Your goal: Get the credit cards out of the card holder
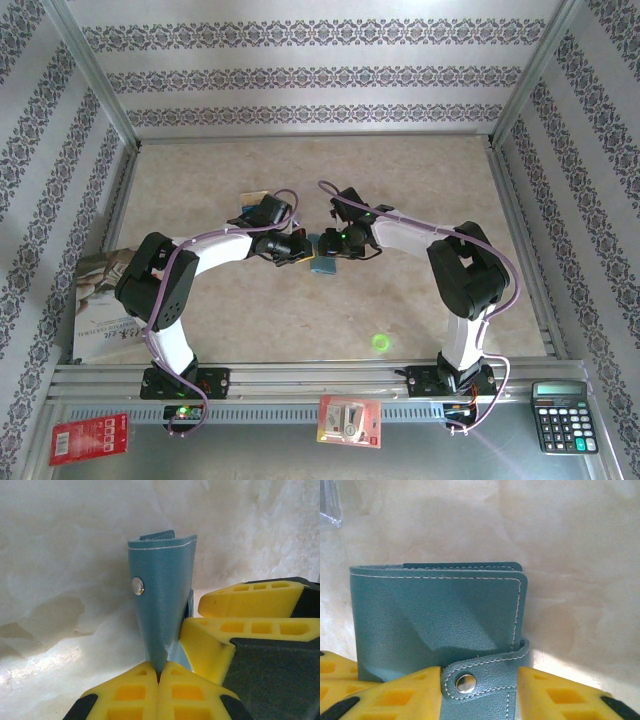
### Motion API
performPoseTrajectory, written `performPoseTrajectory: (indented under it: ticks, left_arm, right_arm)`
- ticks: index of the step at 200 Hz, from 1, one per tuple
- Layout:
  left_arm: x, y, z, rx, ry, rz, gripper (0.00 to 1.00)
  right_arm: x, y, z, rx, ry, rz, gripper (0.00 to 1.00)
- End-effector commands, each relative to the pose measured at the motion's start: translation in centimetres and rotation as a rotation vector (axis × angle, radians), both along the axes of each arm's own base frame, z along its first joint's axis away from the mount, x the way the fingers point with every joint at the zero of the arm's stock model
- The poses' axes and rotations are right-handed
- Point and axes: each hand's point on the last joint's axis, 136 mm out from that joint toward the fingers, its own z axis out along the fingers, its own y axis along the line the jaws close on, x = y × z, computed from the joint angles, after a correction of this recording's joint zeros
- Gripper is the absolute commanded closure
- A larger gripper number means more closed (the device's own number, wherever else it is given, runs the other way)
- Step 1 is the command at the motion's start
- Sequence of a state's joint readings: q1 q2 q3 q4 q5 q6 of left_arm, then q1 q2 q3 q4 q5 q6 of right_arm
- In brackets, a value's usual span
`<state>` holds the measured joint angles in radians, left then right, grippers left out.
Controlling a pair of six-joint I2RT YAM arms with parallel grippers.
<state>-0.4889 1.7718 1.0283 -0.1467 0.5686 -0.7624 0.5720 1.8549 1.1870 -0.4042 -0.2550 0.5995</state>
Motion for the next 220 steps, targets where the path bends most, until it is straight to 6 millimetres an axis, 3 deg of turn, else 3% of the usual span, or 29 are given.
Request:
performPoseTrajectory:
  ticks: [1, 31, 86, 132, 159, 179, 220]
  left_arm:
    - [0.7, 0.6, 1.2, 0.018, -0.032, 0.007, 1.0]
    - [0.6, 0.6, 0.9, 0.022, -0.021, 0.006, 1.0]
    - [0.7, 0.4, 1.0, 0.016, -0.016, -0.003, 1.0]
    - [0.5, 0.4, 0.6, 0.016, -0.005, -0.004, 1.0]
    - [0.5, 0.7, 0.4, 0.029, -0.002, 0.009, 1.0]
    - [0.5, 1.0, 0.5, 0.04, -0.01, 0.017, 0.9]
    - [1.2, 3.0, 1.0, 0.081, -0.047, 0.115, 0.58]
  right_arm:
    - [-0.5, -4.6, -1.5, -0.172, 0.015, -0.106, 0.62]
    - [-0.3, -6.0, -1.4, -0.191, 0.004, -0.161, 0.67]
    - [0.4, -3.1, -0.3, -0.066, -0.006, -0.123, 0.67]
    - [0.6, -2.6, -1.0, -0.06, 0.008, -0.111, 0.7]
    - [0.5, -2.7, -1.6, -0.071, 0.019, -0.108, 0.8]
    - [0.6, -2.7, -1.5, -0.073, 0.012, -0.107, 0.85]
    - [0.8, -2.3, 0.6, -0.05, -0.045, -0.068, 0.95]
